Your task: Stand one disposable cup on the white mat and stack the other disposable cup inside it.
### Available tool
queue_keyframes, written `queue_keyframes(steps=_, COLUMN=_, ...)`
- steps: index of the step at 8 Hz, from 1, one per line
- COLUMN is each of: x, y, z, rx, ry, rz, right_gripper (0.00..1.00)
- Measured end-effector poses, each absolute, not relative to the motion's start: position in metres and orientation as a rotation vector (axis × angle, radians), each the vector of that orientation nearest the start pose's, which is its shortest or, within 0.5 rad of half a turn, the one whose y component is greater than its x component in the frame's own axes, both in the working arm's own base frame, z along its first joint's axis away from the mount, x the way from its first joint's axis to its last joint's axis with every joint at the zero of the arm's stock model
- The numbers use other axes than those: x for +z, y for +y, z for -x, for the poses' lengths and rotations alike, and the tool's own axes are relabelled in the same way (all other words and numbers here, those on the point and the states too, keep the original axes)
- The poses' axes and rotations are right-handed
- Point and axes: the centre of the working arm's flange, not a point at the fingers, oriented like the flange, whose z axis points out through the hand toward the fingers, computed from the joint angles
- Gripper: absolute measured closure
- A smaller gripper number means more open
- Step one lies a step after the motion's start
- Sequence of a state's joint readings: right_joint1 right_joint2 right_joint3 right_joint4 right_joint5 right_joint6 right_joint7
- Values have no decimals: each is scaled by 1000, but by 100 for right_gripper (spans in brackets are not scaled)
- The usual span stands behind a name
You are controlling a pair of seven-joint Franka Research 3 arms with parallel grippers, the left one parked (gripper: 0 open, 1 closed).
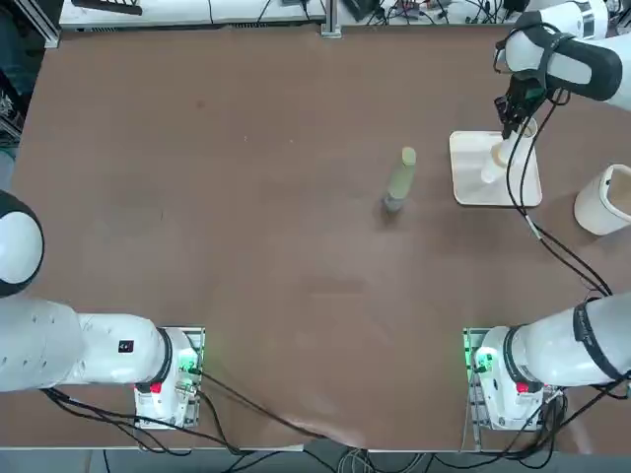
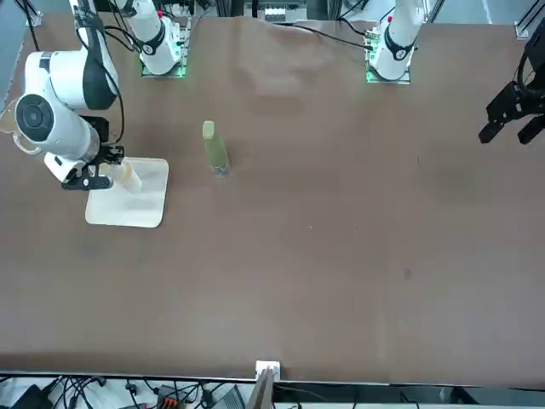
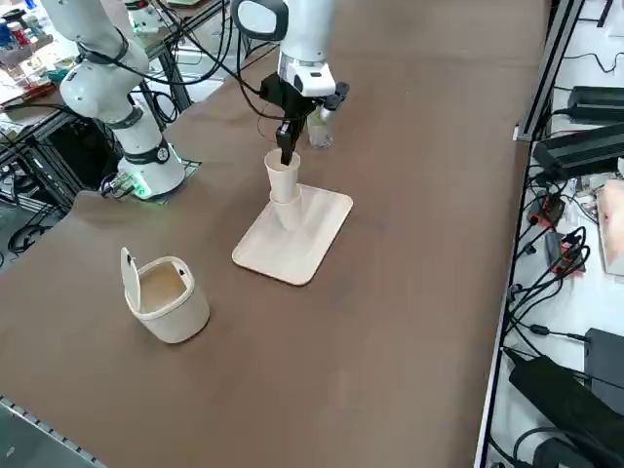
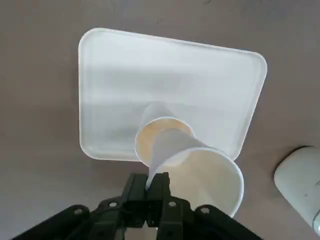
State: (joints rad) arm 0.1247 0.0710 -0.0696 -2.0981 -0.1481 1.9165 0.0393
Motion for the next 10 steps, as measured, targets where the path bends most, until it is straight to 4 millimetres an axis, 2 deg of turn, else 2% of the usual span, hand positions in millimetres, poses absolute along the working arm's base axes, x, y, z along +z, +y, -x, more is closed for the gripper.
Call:
queue_keyframes(steps=1, x=367, y=19, z=-528, rx=410, ry=-136, rz=3262, right_gripper=96)
queue_keyframes(steps=2, x=364, y=19, z=-528, rx=417, ry=-136, rz=3261, right_gripper=83)
queue_keyframes(steps=4, x=361, y=19, z=-528, rx=427, ry=-135, rz=3261, right_gripper=46)
queue_keyframes(steps=5, x=365, y=18, z=-530, rx=411, ry=-131, rz=3263, right_gripper=25)
queue_keyframes(steps=6, x=380, y=16, z=-537, rx=383, ry=-120, rz=3267, right_gripper=7)
queue_keyframes(steps=7, x=411, y=14, z=-547, rx=344, ry=-93, rz=3268, right_gripper=0)
queue_keyframes(steps=9, x=503, y=13, z=-565, rx=171, ry=-30, rz=3232, right_gripper=0)
queue_keyframes(steps=10, x=542, y=14, z=-566, rx=75, ry=-19, rz=3220, right_gripper=0)
